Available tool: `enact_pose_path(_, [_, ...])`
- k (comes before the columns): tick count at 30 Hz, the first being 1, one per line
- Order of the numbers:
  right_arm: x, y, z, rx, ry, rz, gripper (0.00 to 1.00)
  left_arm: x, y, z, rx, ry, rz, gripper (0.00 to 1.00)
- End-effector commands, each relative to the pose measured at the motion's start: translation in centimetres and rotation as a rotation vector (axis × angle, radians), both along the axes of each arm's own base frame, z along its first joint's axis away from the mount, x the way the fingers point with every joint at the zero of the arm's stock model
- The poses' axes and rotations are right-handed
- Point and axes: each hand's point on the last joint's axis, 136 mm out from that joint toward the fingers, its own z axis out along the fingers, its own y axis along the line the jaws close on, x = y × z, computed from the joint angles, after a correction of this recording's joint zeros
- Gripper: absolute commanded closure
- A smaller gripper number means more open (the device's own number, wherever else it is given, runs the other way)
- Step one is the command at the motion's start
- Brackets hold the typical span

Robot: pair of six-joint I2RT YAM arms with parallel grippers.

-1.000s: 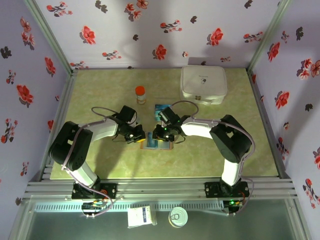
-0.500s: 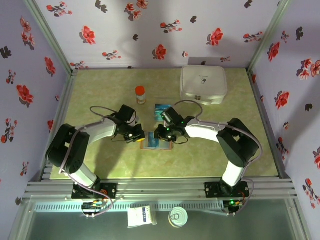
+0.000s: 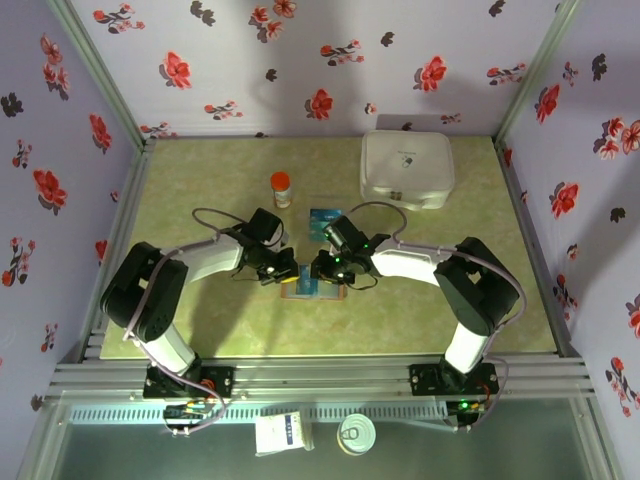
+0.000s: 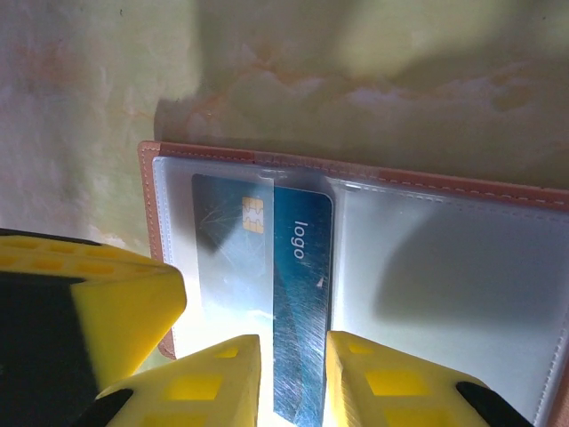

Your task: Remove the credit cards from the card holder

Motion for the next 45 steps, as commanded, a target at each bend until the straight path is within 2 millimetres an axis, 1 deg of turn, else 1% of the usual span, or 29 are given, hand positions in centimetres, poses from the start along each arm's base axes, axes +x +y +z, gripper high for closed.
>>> enact_pose_path(1, [-0.3, -0.3, -0.9, -0.011, 0.020, -0.006, 0.73, 0.2, 0.1, -0.3, 0.024, 0.007, 0.010, 0.98])
enact_pose_path(10, [-0.2, 0.0, -1.8, 0.017, 0.043, -0.016, 0.73, -0.3, 0.8, -1.6, 0.061, 0.030, 0.014, 0.99])
enact_pose_path(14, [-0.3, 0.1, -2.1, 0.033, 0.057, -0.021, 0.73, -0.4, 0.9, -1.7, 0.066, 0.031, 0.016, 0.99])
enact_pose_path(17, [-0.2, 0.6, -1.8, 0.080, 0.061, -0.032, 0.74, -0.4, 1.0, -1.8, 0.066, 0.032, 0.017, 0.99])
enact_pose_path(22, [0.2, 1.0, -0.7, 0.165, 0.051, -0.053, 0.77, -0.5, 1.0, -1.8, 0.066, 0.035, 0.017, 0.99])
enact_pose_path(27, [0.4, 0.8, -0.1, 0.182, 0.041, -0.058, 0.81, -0.2, 0.8, -1.5, 0.060, 0.029, 0.021, 0.99])
enact_pose_path(33, [0.5, 1.1, 0.7, 0.217, 0.031, -0.049, 0.83, -0.2, 0.7, -1.5, 0.058, 0.031, 0.022, 0.99])
enact_pose_path(41, [0.5, 0.5, -0.3, 0.200, 0.048, -0.055, 0.90, 0.0, 0.4, -1.3, 0.049, 0.028, 0.020, 0.99])
enact_pose_path(45, [0.5, -0.8, -0.5, 0.168, 0.045, -0.071, 0.92, 0.0, 0.5, -1.3, 0.051, 0.027, 0.018, 0.99])
